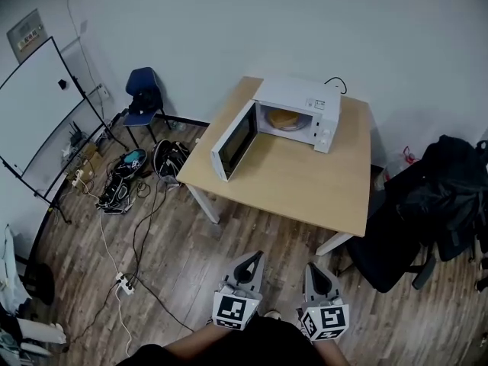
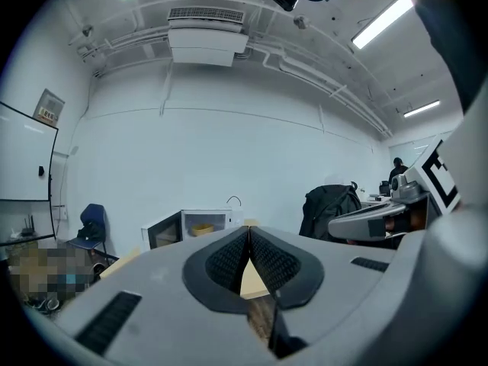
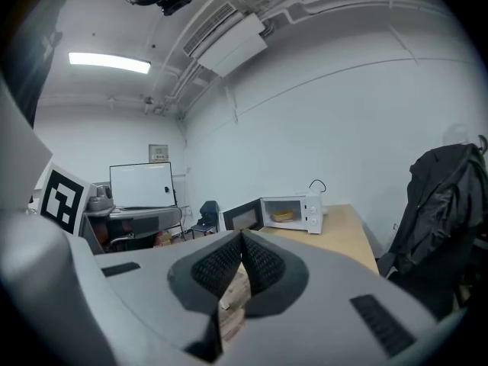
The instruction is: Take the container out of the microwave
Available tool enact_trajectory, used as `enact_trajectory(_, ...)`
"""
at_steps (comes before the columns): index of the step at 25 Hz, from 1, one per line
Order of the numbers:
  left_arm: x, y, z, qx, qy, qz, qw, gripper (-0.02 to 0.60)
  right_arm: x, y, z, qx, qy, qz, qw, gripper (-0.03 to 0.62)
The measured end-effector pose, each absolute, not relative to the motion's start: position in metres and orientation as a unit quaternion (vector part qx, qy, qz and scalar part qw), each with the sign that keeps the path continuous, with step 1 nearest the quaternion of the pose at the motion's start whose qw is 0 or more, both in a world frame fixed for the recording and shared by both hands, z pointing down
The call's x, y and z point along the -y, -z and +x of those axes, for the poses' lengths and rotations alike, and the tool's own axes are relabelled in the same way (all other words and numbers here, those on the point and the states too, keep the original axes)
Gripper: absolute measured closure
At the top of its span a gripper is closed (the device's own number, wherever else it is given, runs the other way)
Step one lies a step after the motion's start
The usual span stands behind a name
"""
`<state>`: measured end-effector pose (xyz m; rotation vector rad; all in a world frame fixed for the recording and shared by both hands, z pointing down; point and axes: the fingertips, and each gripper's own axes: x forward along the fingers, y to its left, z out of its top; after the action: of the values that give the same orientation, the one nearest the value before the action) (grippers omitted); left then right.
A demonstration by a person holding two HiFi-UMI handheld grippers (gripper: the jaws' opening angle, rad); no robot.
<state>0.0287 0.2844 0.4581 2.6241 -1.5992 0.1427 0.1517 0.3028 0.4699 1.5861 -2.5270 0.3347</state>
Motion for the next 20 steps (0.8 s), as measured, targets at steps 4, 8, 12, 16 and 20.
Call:
enact_trajectory(4, -0.248, -0.463, 0.031, 0.507, -0.048, 0.86, 0.035, 0.569, -0.277, -0.475, 0.158, 0.829, -0.114, 0.541, 0.084, 0.537)
enact_trajectory(8, -0.21, -0.471, 0.027, 0.497, -0.049, 0.865, 0.048, 0.569, -0.237, -0.478, 0.155, 0.816, -0.115, 0.558, 0.095, 0.537)
enact_trajectory(12, -0.174, -0.478, 0.02, 0.478, -0.05, 0.875, 0.059, 0.569, -0.19, -0.478, 0.136, 0.818, -0.107, 0.552, 0.119, 0.537)
enact_trajectory(16, -0.132, -0.479, 0.006, 0.461, -0.052, 0.883, 0.066, 0.569, -0.144, -0.478, 0.119, 0.81, -0.114, 0.558, 0.137, 0.537)
enact_trajectory(20, -0.09, -0.478, -0.018, 0.452, -0.052, 0.888, 0.066, 0.569, -0.105, -0.475, 0.101, 0.8, -0.116, 0.572, 0.138, 0.537)
